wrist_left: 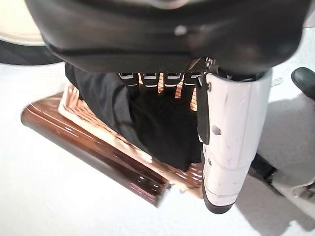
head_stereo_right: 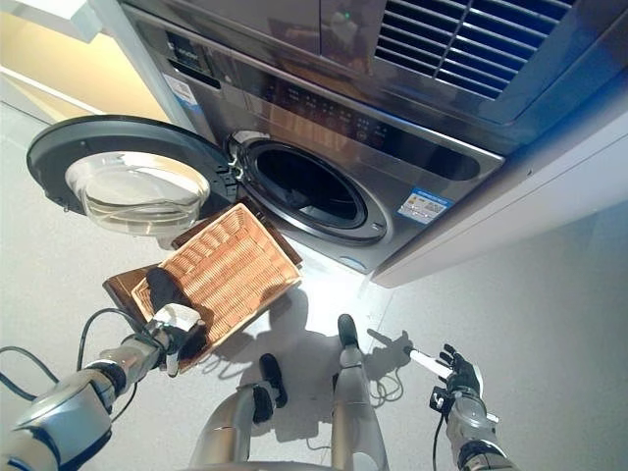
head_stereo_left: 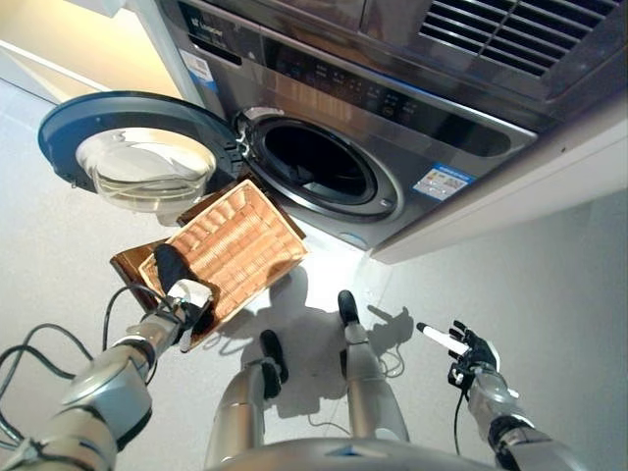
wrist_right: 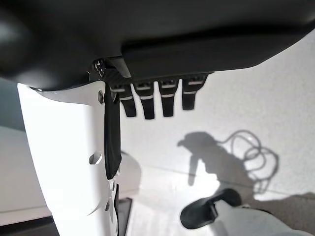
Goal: Pick up the clothes and place them into the washing machine
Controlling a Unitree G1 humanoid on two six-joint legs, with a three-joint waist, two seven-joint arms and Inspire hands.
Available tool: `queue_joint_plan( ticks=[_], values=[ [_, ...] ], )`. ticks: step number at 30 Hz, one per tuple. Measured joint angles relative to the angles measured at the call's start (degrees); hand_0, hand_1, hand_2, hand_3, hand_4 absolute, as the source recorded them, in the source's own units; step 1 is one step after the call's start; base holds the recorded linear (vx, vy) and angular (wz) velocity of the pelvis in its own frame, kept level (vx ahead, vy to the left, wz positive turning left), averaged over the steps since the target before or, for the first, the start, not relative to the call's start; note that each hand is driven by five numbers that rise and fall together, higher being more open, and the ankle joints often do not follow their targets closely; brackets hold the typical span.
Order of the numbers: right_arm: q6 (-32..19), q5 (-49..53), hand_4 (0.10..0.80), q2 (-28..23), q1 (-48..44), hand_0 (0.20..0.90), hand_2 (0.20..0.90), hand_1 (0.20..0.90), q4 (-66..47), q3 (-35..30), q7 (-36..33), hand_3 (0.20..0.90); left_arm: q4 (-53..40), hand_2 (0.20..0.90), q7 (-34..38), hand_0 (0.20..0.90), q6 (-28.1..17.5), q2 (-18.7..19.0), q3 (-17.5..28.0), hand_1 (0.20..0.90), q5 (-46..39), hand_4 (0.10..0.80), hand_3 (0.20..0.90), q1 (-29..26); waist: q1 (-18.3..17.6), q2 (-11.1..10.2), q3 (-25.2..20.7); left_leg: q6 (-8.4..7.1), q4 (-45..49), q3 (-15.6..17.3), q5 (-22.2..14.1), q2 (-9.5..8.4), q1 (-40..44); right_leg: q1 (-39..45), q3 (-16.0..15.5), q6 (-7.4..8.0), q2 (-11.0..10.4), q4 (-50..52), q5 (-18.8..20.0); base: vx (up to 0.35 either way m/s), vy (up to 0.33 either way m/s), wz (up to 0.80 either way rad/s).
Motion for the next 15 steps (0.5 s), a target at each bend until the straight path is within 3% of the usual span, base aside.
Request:
queue_joint_plan(
  ticks=[12, 15],
  values=[
    [0.0, 0.0, 0.8, 0.0, 0.1, 0.9, 0.9, 0.9, 0.0, 0.1, 0.1, 0.9, -1.6, 0.9, 0.5, 0.9, 0.3, 3.1, -0.2, 0.9, 0.5, 0.8, 0.9, -3.0, -0.4, -0.1, -0.7, 0.02, 0.2, 0.0, 0.0, -0.11, 0.0, 0.0, 0.1, 0.0, 0.0, 0.3, 0.0, 0.0, 0.0, 0.0],
    [0.0, 0.0, 0.8, 0.0, 0.2, 0.9, 0.9, 0.9, 0.0, 0.1, 0.1, 0.9, -1.8, 0.9, 0.5, 0.9, 0.3, 4.3, -2.0, 0.9, 1.2, 0.8, 0.9, -3.3, -0.9, -0.2, -1.2, 0.03, 0.2, 0.0, 0.0, -0.16, 0.0, -0.1, 0.1, 0.02, -0.1, 0.3, 0.0, 0.0, 0.0, 0.0]
  ],
)
